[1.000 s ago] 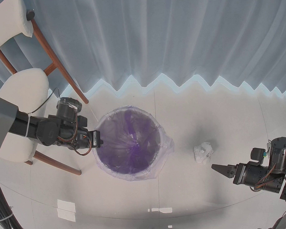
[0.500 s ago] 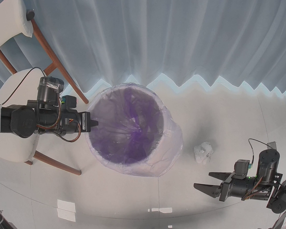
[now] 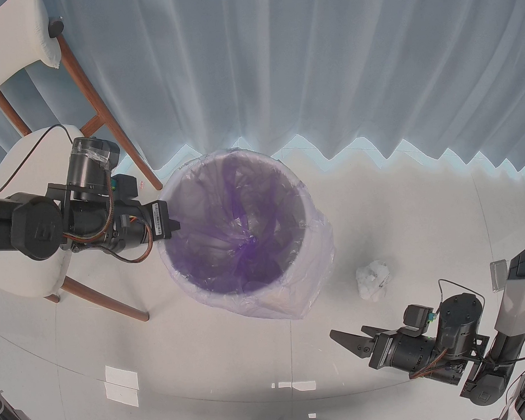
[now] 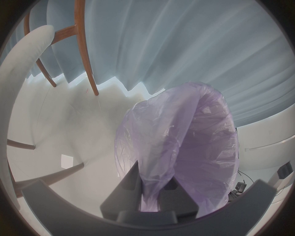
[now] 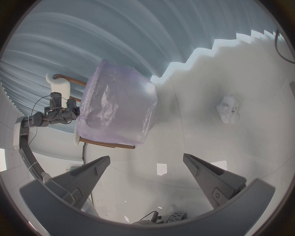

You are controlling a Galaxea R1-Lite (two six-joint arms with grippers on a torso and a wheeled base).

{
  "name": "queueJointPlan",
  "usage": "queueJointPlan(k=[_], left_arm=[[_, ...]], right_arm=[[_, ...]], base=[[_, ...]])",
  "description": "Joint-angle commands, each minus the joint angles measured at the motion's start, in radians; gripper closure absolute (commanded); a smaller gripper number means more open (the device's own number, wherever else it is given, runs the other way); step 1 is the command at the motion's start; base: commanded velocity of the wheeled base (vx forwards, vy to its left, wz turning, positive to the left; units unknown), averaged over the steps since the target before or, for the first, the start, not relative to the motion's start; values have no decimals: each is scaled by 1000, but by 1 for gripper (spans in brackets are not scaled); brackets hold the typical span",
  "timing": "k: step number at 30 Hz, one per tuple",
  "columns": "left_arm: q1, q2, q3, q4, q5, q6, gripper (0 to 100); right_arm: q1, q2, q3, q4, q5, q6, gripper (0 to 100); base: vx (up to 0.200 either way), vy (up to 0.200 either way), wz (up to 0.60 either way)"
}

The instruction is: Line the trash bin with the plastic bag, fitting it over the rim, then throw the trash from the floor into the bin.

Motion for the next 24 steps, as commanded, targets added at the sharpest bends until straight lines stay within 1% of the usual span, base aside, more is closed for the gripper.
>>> queueJointPlan(k=[1, 3, 4, 5, 7, 9, 10, 13, 15, 16, 17, 19, 24], left_arm=[[-50, 100, 43, -15, 79, -14, 100], [-56, 158, 46, -33, 96, -26, 100], [-57, 202, 44, -50, 94, -58, 100], [-59, 212, 44, -53, 92, -67, 100], [-71, 285, 32, -96, 88, -156, 100], [-73, 340, 27, -145, 89, -198, 100], [-71, 368, 29, -170, 89, -201, 100], [-65, 417, 29, -214, 89, -198, 100], [-63, 446, 27, -236, 91, -196, 100], [-63, 448, 27, -236, 91, -195, 100], [-60, 471, 26, -243, 91, -192, 100], [-59, 503, 21, -248, 92, -189, 100], [-57, 551, 7, -265, 92, -192, 100]], right_arm=[[-37, -68, 67, -18, -12, 7, 0], [-49, -113, 88, -18, -13, 3, 0], [-74, -143, 91, -18, -18, 5, 0], [-82, -149, 91, -18, -21, 3, 0], [-144, -177, 84, -18, -68, 5, 0], [-201, -202, 74, -18, -111, 7, 0], [-229, -222, 74, -18, -124, 7, 0], [-278, -284, 91, -8, -125, 7, 0], [-312, -334, 91, 25, -128, 8, 0], [-315, -337, 91, 30, -128, 8, 0], [-342, -378, 91, 76, -128, 8, 0], [-353, -410, 91, 117, -128, 8, 0], [-353, -435, 91, 137, -133, 8, 0]], base=[[0, 0, 0], [0, 0, 0], [0, 0, 0], [0, 0, 0], [0, 0, 0], [0, 0, 0], [0, 0, 0], [0, 0, 0], [0, 0, 0], [0, 0, 0], [0, 0, 0], [0, 0, 0], [0, 0, 0]])
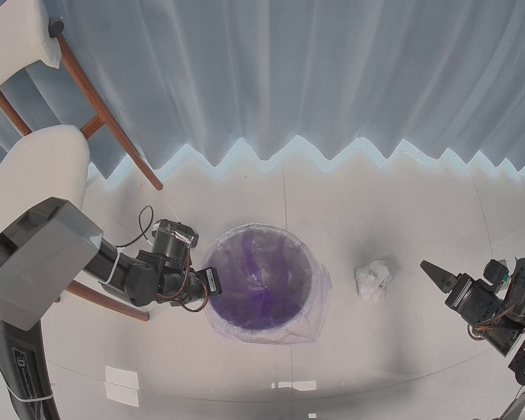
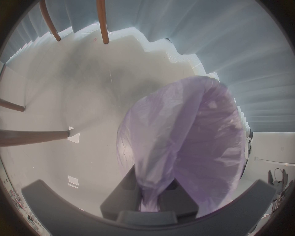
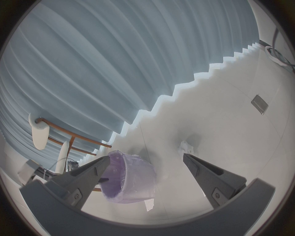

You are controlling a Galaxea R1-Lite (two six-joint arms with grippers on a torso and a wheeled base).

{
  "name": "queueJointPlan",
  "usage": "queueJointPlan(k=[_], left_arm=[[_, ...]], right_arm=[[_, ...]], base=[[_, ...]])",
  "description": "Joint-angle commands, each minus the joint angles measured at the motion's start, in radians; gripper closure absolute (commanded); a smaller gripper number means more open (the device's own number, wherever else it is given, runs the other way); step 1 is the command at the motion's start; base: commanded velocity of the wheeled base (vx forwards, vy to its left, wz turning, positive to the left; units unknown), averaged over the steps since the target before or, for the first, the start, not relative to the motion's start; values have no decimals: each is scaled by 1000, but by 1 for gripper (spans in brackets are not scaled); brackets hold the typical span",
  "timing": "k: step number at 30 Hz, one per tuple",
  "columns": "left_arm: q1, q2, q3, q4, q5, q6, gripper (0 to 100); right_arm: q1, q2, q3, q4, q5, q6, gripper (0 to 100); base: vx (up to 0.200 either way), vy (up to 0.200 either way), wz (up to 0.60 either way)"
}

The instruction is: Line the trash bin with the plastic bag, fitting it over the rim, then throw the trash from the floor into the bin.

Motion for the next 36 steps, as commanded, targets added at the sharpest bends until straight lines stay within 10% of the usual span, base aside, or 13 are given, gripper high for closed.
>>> queueJointPlan(k=[1, 12, 13, 27, 36], left_arm=[[3, 87, -12, -16, 1, -1, 100], [10, 75, -6, -13, 10, -3, 100], [10, 72, -6, -13, 10, -3, 0], [19, -223, 200, -22, -46, -6, 0], [19, -755, 520, -62, -46, -4, 0]], right_arm=[[-16, -74, 17, 7, -3, 0, 0], [-16, -65, 14, 7, -3, -3, 0], [-16, -63, 16, 9, -3, -2, 0], [-68, 115, -89, 10, 1, -60, 0], [-292, 563, -391, 17, 116, -367, 0]], base=[[0, 0, 0], [0, 0, 0], [0, 0, 0], [0, 0, 0], [0, 0, 0]])
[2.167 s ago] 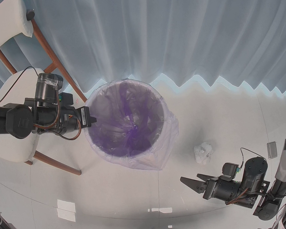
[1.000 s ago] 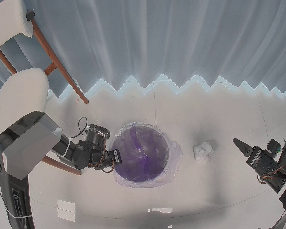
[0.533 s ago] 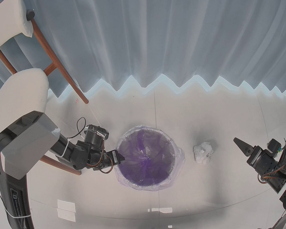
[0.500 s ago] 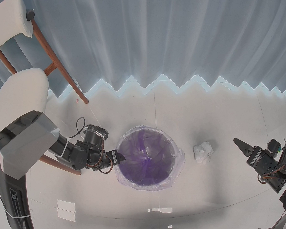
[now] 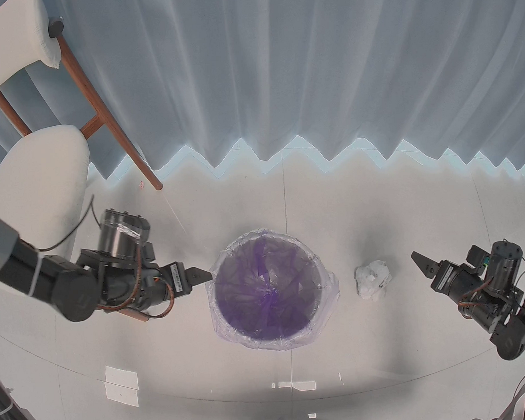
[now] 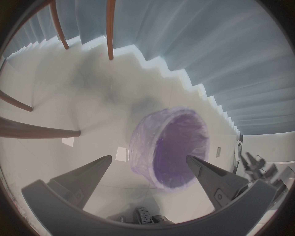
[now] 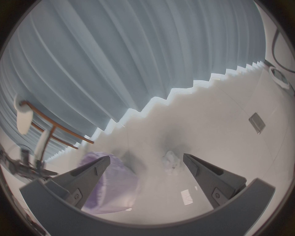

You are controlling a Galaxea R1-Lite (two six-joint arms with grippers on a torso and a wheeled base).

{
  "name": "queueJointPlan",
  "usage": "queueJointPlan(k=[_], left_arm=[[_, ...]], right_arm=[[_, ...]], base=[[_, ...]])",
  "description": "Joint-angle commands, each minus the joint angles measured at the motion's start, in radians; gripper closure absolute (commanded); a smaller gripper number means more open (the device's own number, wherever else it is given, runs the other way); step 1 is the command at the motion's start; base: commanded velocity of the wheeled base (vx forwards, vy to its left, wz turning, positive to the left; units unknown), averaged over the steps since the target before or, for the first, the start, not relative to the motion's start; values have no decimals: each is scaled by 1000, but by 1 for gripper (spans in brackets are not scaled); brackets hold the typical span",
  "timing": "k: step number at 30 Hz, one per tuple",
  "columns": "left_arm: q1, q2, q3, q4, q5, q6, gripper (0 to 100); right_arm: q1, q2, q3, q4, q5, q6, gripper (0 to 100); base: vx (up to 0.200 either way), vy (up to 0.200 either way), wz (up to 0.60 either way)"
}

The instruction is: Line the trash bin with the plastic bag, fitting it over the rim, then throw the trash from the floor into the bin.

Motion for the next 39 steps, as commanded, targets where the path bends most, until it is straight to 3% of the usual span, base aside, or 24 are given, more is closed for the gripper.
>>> queueJointPlan(k=[1, 5, 9, 17, 22, 32, 33, 39], left_arm=[[4, -466, 256, -20, -5, 0, 0], [7, -647, 332, -17, 16, 9, 0], [18, -786, 410, -23, 85, 65, 0], [78, -1091, 553, -21, 122, 192, 0], [90, -1229, 636, -18, 266, 193, 0], [208, -1499, 756, 72, 283, 252, 0], [210, -1537, 774, 91, 285, 266, 0], [217, -1764, 822, 229, 282, 385, 0]], right_arm=[[-176, 408, -270, 21, 76, -208, 0], [-190, 504, -448, 183, 76, -217, 0], [-193, 543, -611, 372, 76, -196, 0], [-182, 645, -833, 567, 79, -202, 0], [-157, 688, -904, 616, 79, -203, 0], [-116, 751, -1005, 656, 79, -205, 0], [-113, 752, -1008, 667, 79, -205, 100], [-102, 760, -1055, 713, 79, -200, 100]], base=[[0, 0, 0], [0, 0, 0], [0, 0, 0], [0, 0, 0], [0, 0, 0], [0, 0, 0], [0, 0, 0], [0, 0, 0]])
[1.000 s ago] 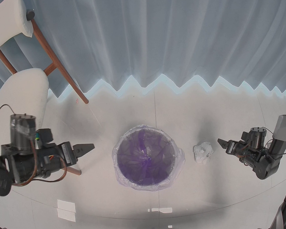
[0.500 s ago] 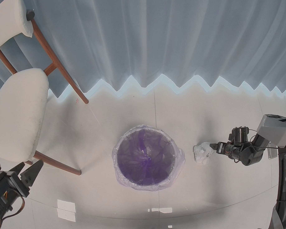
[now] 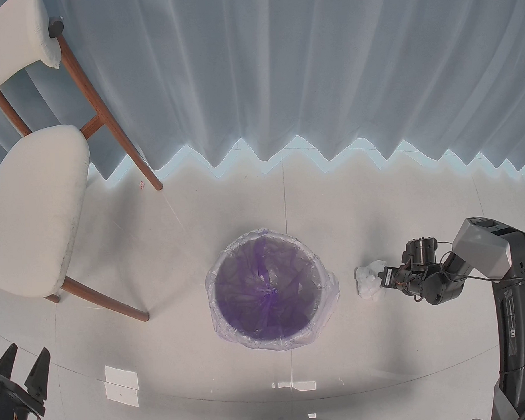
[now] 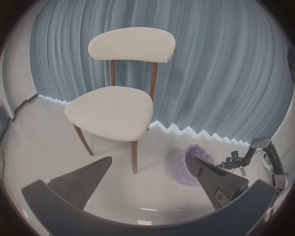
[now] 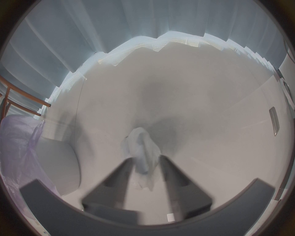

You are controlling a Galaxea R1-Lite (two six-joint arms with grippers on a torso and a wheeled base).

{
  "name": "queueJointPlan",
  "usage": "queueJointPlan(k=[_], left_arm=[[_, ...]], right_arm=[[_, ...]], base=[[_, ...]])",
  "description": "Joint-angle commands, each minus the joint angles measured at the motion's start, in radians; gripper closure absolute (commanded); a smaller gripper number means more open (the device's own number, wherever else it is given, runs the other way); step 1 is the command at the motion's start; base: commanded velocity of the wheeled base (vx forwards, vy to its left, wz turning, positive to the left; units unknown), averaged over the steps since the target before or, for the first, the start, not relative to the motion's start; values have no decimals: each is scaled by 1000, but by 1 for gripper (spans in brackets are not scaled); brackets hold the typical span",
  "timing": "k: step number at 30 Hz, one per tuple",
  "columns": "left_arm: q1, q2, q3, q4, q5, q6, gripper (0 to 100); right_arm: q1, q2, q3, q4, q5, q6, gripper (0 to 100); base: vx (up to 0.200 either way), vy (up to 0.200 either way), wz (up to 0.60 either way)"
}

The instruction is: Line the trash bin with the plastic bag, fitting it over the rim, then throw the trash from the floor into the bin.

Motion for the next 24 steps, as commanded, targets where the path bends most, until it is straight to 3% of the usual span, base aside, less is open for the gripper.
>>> queueJointPlan(k=[1, 6, 9, 16, 24], left_arm=[[23, -264, 62, 121, 6, 79, 0], [21, -262, 83, 134, 5, 84, 0], [23, -262, 83, 143, 3, 85, 0], [25, -264, 83, 144, 44, 50, 0], [26, -264, 83, 143, 130, 26, 0]], right_arm=[[20, 30, -52, 38, 1, 3, 100], [18, 0, -29, 21, -7, 3, 100], [12, -113, 26, 24, -16, 10, 100], [21, -693, 451, 35, 8, 33, 100], [101, -1076, 660, 41, 11, 36, 100]], base=[[0, 0, 0], [0, 0, 0], [0, 0, 0], [0, 0, 0], [0, 0, 0]])
